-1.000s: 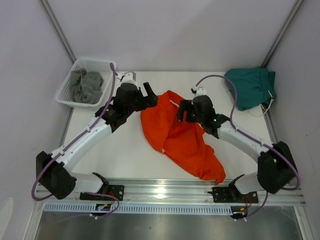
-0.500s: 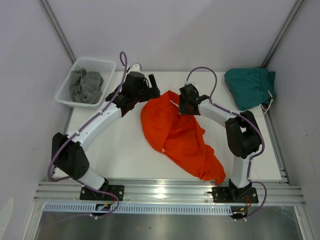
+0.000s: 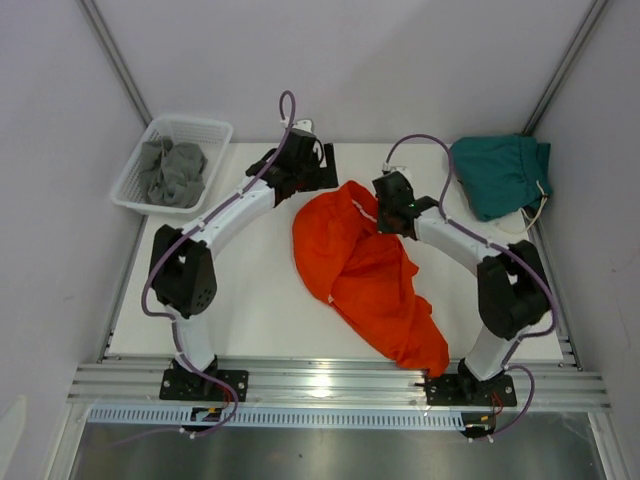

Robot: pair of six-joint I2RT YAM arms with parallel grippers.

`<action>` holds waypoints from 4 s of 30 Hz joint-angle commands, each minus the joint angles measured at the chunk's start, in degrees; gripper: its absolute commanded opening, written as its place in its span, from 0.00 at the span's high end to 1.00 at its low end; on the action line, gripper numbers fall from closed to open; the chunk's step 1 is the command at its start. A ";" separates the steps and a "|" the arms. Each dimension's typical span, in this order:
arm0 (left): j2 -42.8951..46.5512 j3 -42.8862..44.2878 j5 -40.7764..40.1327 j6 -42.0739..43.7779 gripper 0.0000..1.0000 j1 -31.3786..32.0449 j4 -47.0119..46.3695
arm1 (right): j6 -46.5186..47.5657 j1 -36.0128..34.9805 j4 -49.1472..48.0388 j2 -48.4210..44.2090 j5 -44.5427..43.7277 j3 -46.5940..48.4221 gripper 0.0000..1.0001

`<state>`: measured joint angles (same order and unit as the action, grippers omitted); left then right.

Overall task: Fold and stack the shorts
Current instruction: Flatten the shorts out

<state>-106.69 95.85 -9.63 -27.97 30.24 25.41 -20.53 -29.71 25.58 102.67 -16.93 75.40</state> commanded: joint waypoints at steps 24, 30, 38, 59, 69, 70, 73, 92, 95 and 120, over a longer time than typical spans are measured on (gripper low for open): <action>-23.56 28.25 26.32 5.38 0.12 0.70 2.63 | 6.30 -7.02 -17.41 -31.75 -7.68 -21.69 1.00; -24.26 25.53 23.44 7.05 0.20 1.93 3.42 | 5.77 -7.11 -16.89 -31.22 -8.56 -21.26 1.00; -21.43 16.55 22.20 6.78 0.27 1.84 -0.81 | 5.07 -7.29 -16.88 -31.66 -8.47 -21.52 1.00; -28.32 33.18 7.17 5.82 1.00 -8.78 11.07 | -0.20 -9.14 -1.08 -45.81 -14.96 -24.86 1.00; -10.94 30.18 -0.74 9.07 1.00 -14.24 15.46 | 1.46 3.51 1.48 -39.76 -10.94 -16.96 1.00; -9.25 30.09 -0.66 9.07 1.00 -14.59 16.16 | 1.72 5.26 1.83 -38.61 -10.50 -15.73 1.00; -1.63 29.13 -1.70 9.95 1.00 -14.86 16.25 | 2.43 8.61 2.71 -34.74 -4.20 -10.81 1.00; 8.86 21.77 12.07 5.30 0.99 -11.88 12.50 | 8.49 14.95 13.27 -18.11 18.78 23.77 1.00; 10.62 10.69 19.63 5.02 0.93 -8.98 2.04 | 8.76 13.90 12.64 -18.91 18.16 22.69 1.00; 22.32 -23.96 51.19 26.56 0.38 6.59 -49.39 | 1.03 1.68 28.29 -15.05 10.78 32.53 1.00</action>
<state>-83.94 72.84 36.75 -5.43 36.32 -17.54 -17.54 -27.07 52.62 87.72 -4.51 103.90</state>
